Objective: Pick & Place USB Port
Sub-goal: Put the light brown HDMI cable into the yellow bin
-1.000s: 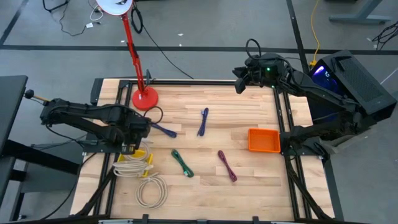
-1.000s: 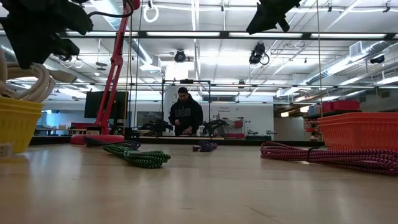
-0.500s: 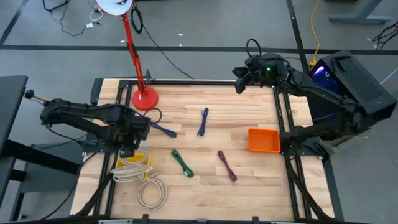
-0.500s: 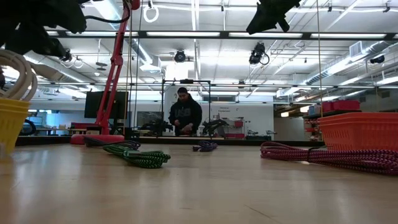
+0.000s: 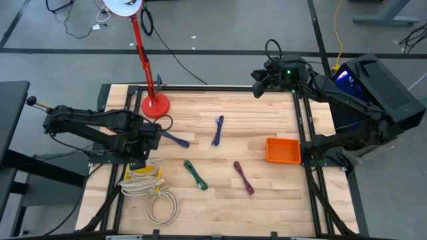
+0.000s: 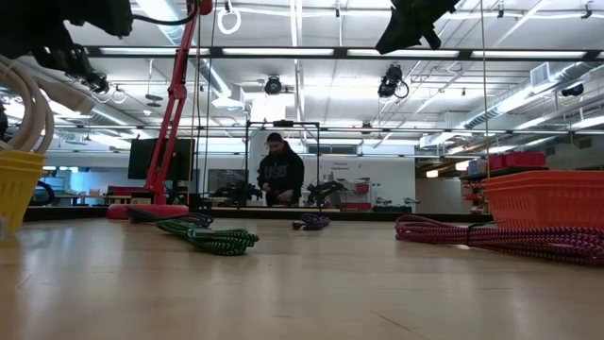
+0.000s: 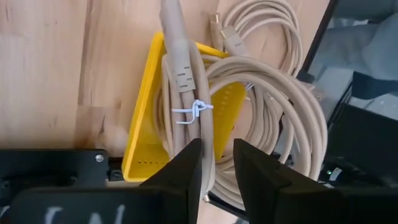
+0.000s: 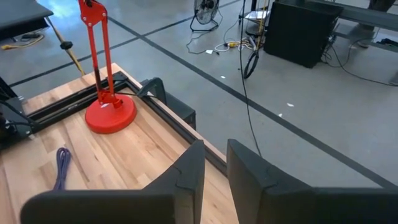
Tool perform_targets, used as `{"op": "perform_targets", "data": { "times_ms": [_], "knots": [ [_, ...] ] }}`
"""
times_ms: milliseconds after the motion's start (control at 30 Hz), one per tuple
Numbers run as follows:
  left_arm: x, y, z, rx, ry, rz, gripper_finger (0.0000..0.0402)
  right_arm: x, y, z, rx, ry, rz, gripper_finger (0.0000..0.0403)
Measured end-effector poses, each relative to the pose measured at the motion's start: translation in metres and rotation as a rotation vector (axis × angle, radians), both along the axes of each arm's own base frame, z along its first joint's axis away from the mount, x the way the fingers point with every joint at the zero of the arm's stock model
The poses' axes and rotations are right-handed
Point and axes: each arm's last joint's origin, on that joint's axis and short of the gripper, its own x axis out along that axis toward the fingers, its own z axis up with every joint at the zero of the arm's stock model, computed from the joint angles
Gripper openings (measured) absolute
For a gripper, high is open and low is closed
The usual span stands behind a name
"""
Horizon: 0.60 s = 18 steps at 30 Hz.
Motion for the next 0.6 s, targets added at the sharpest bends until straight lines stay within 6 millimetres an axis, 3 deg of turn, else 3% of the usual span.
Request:
{"op": "perform_targets", "data": {
  "times_ms": [433,600],
  "knots": [
    [0.013,-0.002,0.003,-0.066,-0.099,0.074,0.0087,0.0,0.0,0.0,-0.002,0.002,0.002,0.0071],
    [0.013,-0.001,0.003,-0.01,-0.107,0.088,0.0087,0.0,0.0,0.0,-0.002,0.002,0.002,0.0071]
  ]
}}
